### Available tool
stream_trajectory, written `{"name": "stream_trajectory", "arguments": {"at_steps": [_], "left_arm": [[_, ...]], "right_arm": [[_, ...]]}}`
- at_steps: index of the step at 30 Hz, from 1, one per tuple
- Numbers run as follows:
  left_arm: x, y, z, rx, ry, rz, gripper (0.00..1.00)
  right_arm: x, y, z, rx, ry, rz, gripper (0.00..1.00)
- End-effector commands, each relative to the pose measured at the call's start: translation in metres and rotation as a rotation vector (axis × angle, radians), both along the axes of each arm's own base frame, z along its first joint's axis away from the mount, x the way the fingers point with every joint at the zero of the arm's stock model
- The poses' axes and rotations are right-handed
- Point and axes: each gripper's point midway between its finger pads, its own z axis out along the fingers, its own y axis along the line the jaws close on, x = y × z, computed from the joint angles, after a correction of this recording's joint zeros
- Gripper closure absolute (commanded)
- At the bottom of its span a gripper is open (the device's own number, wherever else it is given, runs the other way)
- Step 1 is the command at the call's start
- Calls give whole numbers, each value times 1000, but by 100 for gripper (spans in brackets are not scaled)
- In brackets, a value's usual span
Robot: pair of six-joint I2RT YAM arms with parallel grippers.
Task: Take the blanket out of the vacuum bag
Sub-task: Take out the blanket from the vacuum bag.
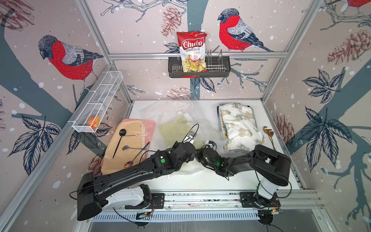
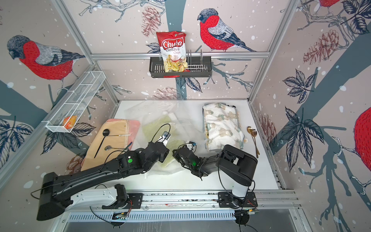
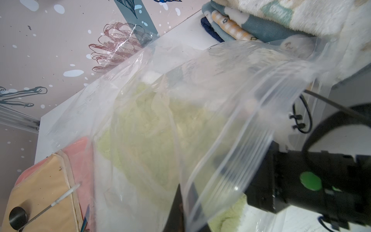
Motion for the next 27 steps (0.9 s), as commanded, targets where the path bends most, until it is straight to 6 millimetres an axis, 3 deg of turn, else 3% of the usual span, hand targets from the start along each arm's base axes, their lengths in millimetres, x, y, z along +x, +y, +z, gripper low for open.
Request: {"name": "stream_trajectory", "arguments": {"at_steps": [1, 4, 7, 10, 16, 18, 21, 22, 23, 27], "left_arm": [[4, -3, 6, -25, -19, 9, 100], [4, -3, 4, -21, -17, 10, 100], [4, -4, 3, -22, -14, 8, 100], [4, -4, 4, -23, -15, 7, 100], [3, -4, 5, -31, -14, 3, 100], [3, -4, 5, -31, -13, 2, 100], [3, -4, 5, -32, -14, 3, 100], [3, -3, 6, -34, -17, 5, 100], [3, -3, 7, -35, -20, 6, 100], [3, -2, 8, -33, -24, 12, 100]], "right_arm": [[-4, -11, -3, 24, 5, -59, 83], [-7, -13, -4, 61, -3, -61, 53], [-7, -7, -1, 92, -17, -49, 39], [-5, 3, -1, 116, -22, -40, 33], [10, 11, -20, 76, 5, -75, 29], [16, 14, -26, 61, 20, -71, 37], [23, 17, -28, 71, 27, -54, 83], [24, 16, -28, 73, 29, -52, 94], [25, 14, -25, 77, 25, -52, 100], [24, 16, -1, 93, -33, -21, 100]]}}
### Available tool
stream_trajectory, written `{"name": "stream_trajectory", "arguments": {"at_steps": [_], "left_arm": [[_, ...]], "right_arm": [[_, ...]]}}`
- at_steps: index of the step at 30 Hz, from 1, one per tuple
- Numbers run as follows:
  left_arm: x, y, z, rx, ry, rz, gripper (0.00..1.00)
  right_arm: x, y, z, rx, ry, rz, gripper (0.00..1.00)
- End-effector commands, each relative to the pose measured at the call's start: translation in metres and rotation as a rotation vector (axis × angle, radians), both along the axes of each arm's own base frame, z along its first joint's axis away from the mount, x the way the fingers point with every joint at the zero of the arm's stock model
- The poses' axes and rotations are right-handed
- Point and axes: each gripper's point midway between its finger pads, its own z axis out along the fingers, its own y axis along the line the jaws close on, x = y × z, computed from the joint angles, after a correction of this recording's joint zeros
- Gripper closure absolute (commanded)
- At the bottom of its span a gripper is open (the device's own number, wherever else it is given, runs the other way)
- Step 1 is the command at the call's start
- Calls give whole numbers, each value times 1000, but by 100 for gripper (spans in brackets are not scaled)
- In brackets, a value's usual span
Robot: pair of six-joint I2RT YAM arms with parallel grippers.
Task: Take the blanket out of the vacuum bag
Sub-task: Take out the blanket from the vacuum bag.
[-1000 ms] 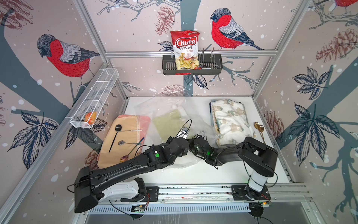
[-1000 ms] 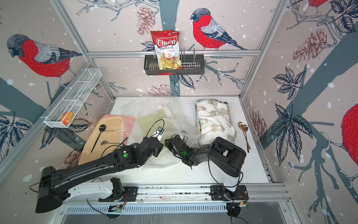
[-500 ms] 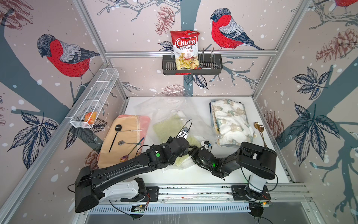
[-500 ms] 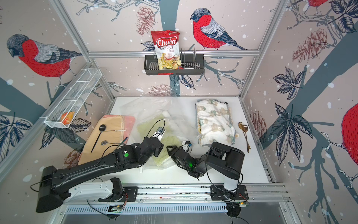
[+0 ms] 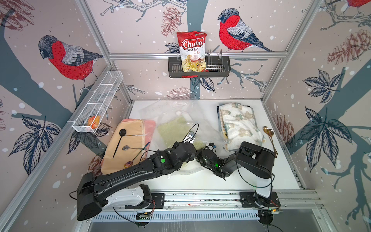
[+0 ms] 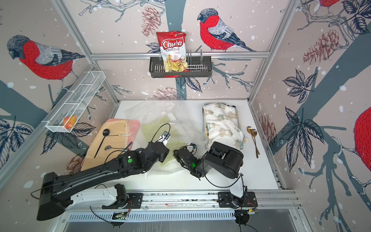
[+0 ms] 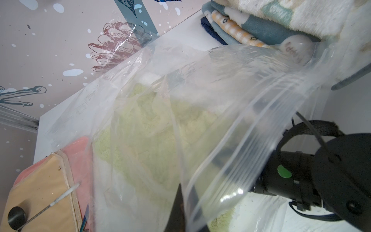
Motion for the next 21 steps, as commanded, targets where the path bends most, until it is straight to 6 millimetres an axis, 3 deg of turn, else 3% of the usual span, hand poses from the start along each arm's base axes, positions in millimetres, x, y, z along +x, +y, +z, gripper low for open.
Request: {"name": "stream_trajectory", "arguments": {"at_steps": [1, 8, 12, 15, 21], "left_arm": [[4, -2, 7, -30, -25, 15, 100], [8, 2, 4, -25, -21, 42, 100], [10, 4, 6, -26, -26, 52, 100], [12, 6, 6, -28, -26, 60, 100], [15, 7, 5, -25, -23, 69, 100]], "right_arm": [[-5, 6, 23, 8, -63, 56, 100], [-43, 5, 72, 51, -127, 154, 100], [-72, -14, 79, 26, -138, 163, 100], [-90, -31, 95, 1, -171, 142, 100], [-110, -57, 162, -3, -307, 96, 100]]}}
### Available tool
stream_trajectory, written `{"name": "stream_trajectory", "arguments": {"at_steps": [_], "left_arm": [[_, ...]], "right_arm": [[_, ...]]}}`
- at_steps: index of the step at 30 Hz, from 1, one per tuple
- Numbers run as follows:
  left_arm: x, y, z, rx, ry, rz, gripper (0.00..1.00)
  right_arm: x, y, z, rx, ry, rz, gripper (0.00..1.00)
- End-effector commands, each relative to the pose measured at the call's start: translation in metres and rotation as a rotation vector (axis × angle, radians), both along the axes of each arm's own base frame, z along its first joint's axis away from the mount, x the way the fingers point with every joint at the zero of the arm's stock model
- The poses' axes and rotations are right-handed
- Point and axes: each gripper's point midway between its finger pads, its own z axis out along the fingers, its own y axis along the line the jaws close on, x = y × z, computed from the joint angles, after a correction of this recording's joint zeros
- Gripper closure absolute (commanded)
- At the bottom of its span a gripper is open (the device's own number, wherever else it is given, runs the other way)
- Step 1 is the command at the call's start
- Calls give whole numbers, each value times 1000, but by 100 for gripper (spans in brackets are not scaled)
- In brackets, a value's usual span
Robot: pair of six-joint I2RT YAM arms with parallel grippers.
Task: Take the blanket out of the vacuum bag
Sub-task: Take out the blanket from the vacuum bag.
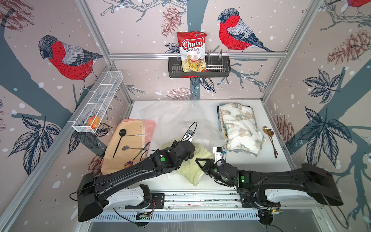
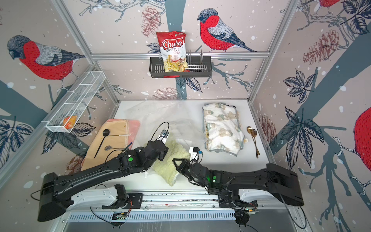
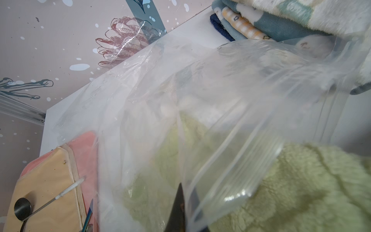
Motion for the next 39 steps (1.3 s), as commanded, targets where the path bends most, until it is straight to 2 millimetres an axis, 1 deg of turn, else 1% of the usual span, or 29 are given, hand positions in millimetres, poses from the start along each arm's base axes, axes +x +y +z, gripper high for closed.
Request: {"name": "stream_trajectory", "arguments": {"at_steps": [1, 3, 6, 8, 12, 14, 18, 20, 23, 25, 27, 29, 34, 36, 39], "left_arm": [[6, -1, 7, -25, -25, 23, 100], [6, 0, 7, -26, -27, 29, 100], [7, 3, 10, -28, -38, 42, 100], [8, 5, 12, -33, -44, 51, 100], [8, 7, 15, -41, -51, 58, 100], [7, 6, 16, -45, -52, 56, 100], [6, 3, 13, -43, -40, 41, 100], [6, 2, 11, -43, -34, 36, 100], [6, 0, 10, -42, -27, 30, 100], [5, 0, 9, -41, -26, 29, 100], [5, 0, 10, -44, -26, 28, 100], [5, 1, 11, -42, -30, 29, 100], [5, 1, 11, -45, -33, 29, 100], [5, 2, 10, -42, -31, 29, 100], [5, 1, 9, -35, -29, 26, 100]], "right_arm": [[9, -29, 12, -90, -82, -117, 100], [9, -38, 34, -82, -116, -136, 100], [11, -50, 79, -75, -193, -164, 100], [15, -58, 114, -76, -254, -189, 100], [24, -80, 177, -100, -361, -269, 100], [28, -93, 215, -81, -429, -310, 100], [43, -120, 274, -72, -526, -397, 100], [59, -136, 300, -88, -560, -448, 100], [84, -158, 330, -88, -600, -495, 100], [100, -173, 338, -111, -600, -527, 100], [113, -185, 337, -117, -589, -542, 100], [122, -193, 331, -123, -574, -532, 100], [146, -212, 308, -162, -528, -508, 100], [155, -225, 305, -169, -520, -506, 100], [175, -241, 302, -185, -506, -490, 100]]}}
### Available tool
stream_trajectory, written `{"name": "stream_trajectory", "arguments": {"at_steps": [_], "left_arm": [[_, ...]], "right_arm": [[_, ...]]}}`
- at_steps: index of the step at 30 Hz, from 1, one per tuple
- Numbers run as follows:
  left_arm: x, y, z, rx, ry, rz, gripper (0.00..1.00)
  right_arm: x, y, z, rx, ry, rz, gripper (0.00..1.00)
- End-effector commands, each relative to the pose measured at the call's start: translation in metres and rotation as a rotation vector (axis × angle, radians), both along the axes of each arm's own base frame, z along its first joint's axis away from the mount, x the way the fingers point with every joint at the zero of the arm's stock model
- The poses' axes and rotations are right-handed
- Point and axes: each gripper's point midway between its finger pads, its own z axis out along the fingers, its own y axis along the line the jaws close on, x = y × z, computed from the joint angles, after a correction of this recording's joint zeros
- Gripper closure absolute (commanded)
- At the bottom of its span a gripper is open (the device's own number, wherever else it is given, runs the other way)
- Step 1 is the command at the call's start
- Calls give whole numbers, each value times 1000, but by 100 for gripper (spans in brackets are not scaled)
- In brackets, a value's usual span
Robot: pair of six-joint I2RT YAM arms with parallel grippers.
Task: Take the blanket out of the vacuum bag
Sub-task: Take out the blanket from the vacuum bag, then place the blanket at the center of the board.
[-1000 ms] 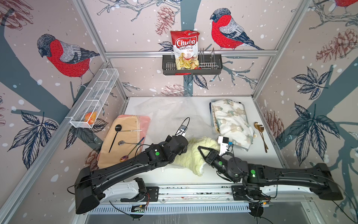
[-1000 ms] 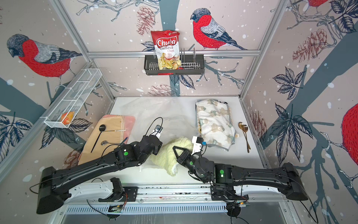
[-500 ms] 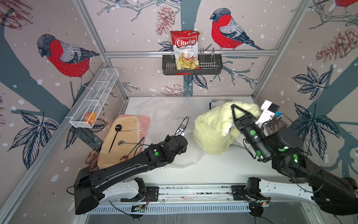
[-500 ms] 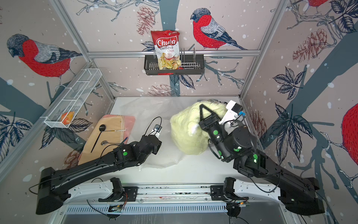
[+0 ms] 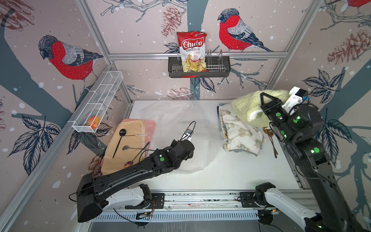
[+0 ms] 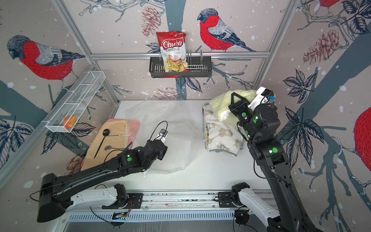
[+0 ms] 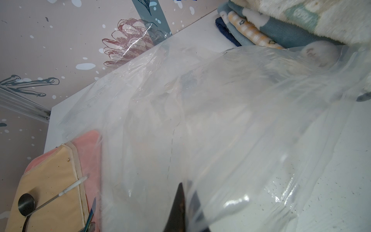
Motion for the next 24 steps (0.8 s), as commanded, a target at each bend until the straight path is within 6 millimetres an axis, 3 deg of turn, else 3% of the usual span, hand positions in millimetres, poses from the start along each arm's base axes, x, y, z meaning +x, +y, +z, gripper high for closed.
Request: {"name": "stream_trajectory", "arguments": {"at_steps": [1, 6, 9, 14, 16, 18, 20, 21, 24], "left_arm": [[3, -4, 5, -25, -18, 3, 100], [4, -3, 4, -20, -18, 4, 100], [5, -3, 4, -19, -16, 7, 100], [9, -4, 2, -32, 3, 2, 100], [11, -5, 1, -35, 11, -2, 100], [12, -6, 0, -38, 18, -6, 100], [12, -6, 0, -38, 22, -11, 100], [12, -6, 0, -40, 23, -12, 100], [11, -6, 2, -47, 22, -16, 100]], "right_arm": [[9, 13, 4, 0, -7, 178, 100], [59, 0, 0, -17, 20, 187, 100], [98, -1, 9, -18, 7, 207, 100], [138, -17, 61, -61, -82, 195, 100], [145, -23, 67, -54, -88, 203, 100], [148, -22, 48, -58, -44, 206, 100], [144, -21, 1, -64, 41, 178, 100], [138, -23, -32, -45, 93, 160, 100], [103, -21, -117, 32, 196, 138, 100]]}}
